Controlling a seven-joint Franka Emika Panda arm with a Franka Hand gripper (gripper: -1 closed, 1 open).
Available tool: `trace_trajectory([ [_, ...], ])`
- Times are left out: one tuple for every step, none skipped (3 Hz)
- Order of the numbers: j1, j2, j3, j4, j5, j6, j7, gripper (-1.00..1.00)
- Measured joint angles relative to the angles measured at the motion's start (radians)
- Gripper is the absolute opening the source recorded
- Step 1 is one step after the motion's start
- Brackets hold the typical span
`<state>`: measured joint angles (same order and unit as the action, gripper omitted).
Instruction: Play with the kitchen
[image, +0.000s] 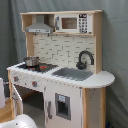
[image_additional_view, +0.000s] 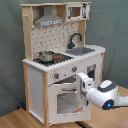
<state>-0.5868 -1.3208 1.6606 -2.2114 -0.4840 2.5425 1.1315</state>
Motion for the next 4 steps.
trace_trajectory([
  [0.028,0.003,-0.046,-0.001,0.0,-0.006,-0.103,1.0],
  [0.053,0.012,-0.079,-0.005,0.0,-0.016,-0.196,1.0],
  [0.077,0.025,-0.115,-0.009,0.001,-0.026,-0.307,1.0],
  [0.092,0.041,-0.141,-0.017,0.006,-0.034,-0.409,1.0],
])
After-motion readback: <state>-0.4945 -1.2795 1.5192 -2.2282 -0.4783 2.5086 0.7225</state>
